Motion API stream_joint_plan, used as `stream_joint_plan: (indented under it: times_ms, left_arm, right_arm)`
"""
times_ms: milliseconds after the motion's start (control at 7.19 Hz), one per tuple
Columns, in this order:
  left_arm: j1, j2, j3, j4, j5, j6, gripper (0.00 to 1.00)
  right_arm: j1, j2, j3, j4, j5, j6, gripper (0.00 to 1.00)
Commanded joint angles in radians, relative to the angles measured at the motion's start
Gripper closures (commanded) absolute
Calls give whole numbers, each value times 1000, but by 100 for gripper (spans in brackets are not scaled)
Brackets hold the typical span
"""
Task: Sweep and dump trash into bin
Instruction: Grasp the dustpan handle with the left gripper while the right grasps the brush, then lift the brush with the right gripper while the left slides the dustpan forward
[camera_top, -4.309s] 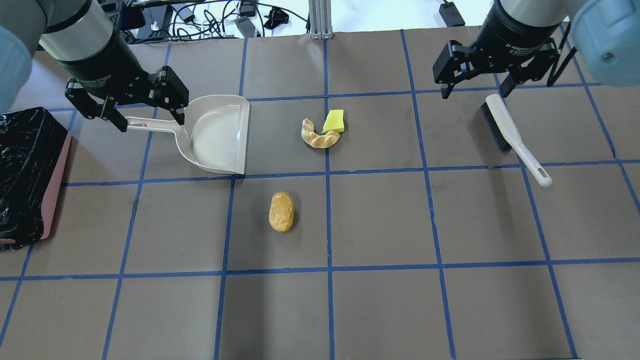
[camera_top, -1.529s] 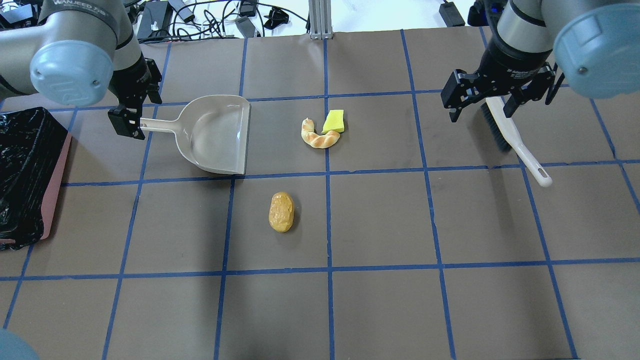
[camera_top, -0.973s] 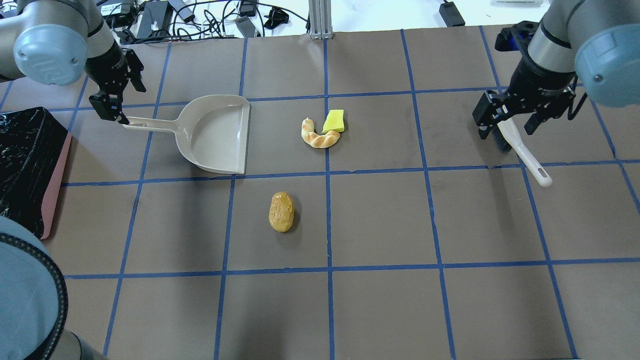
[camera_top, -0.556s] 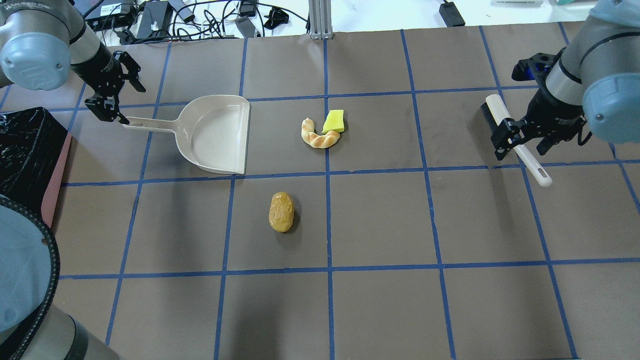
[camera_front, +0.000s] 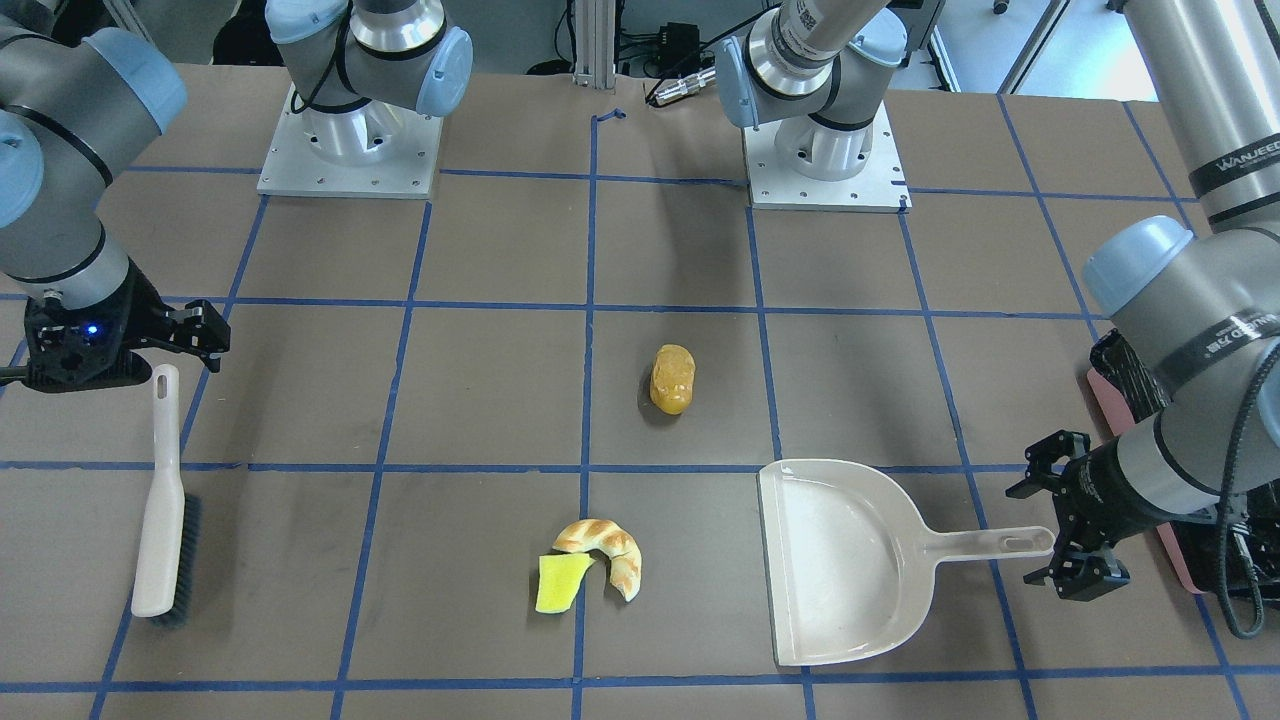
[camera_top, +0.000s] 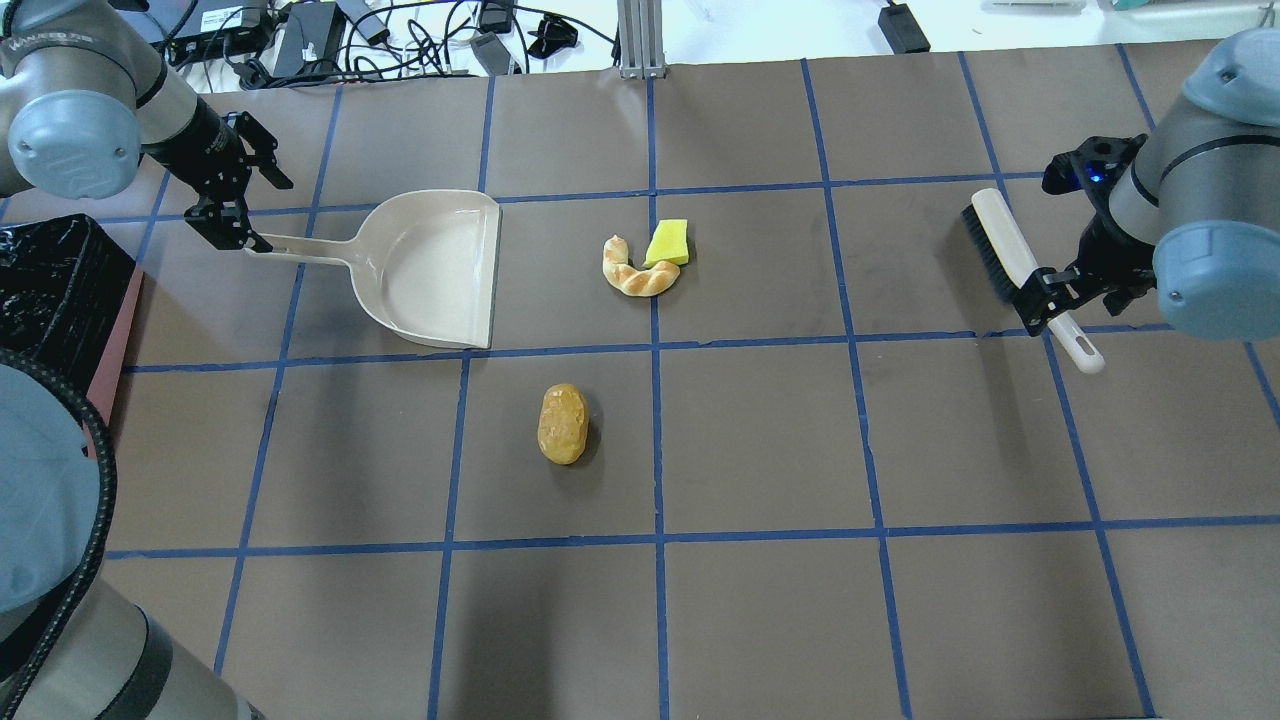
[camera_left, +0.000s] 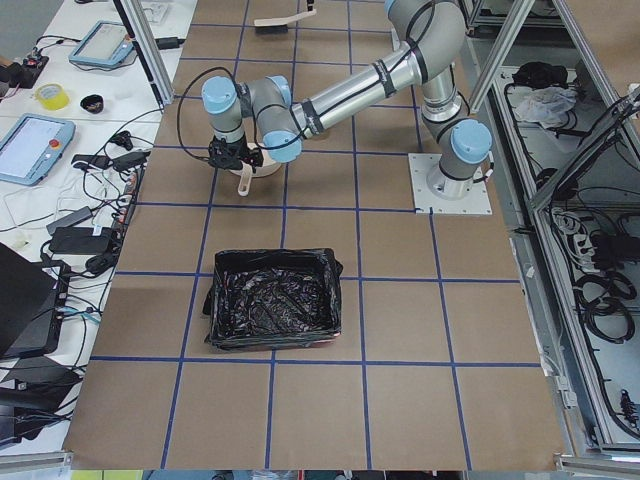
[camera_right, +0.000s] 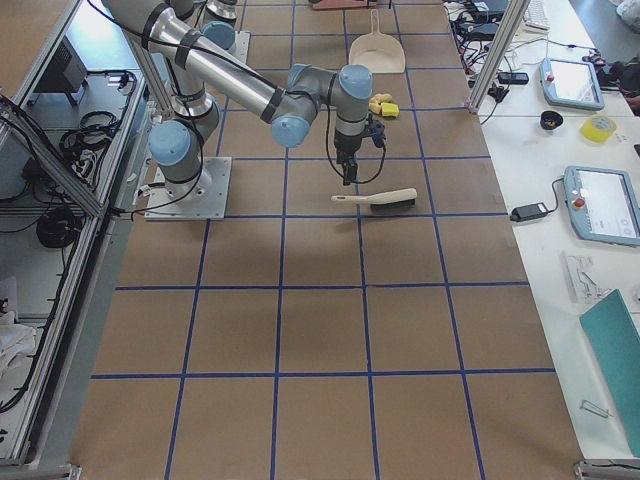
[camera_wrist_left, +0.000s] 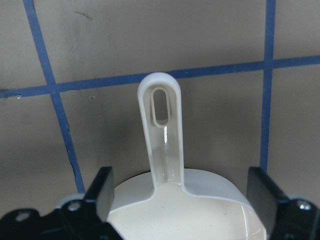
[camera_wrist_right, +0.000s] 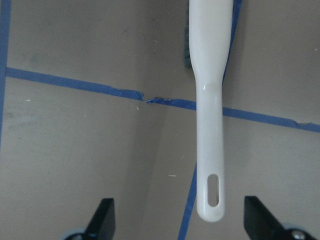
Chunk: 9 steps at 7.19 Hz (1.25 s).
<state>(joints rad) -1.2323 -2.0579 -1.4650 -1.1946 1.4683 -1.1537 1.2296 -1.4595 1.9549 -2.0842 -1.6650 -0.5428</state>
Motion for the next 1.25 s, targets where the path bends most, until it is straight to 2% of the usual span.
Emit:
stream_joint_plan:
  times_ms: [0,278,695,834,973,1112]
  left_arm:
    - [11,-17,-23,45,6,-44,15]
    - [11,-50,-34,81,12,-43,14]
    - [19,-60,-43,81,61,-37,16]
    - [33,-57,-46,79,49,-25,51]
    - [34,-56,-49,79,47,-21,82]
    - [36,-51,-49,78,47,-23,100]
  right_arm:
    - [-8,48,7,-77,-15,-28,10]
    - [-13,89,2,-163,-12,-66,0]
    - [-28,126,27,-151,-15,-74,3]
    - [-56,123,56,-154,-15,-72,4]
    - [-74,123,61,-158,-15,-89,10]
    - [-76,122,59,-160,-9,-86,18]
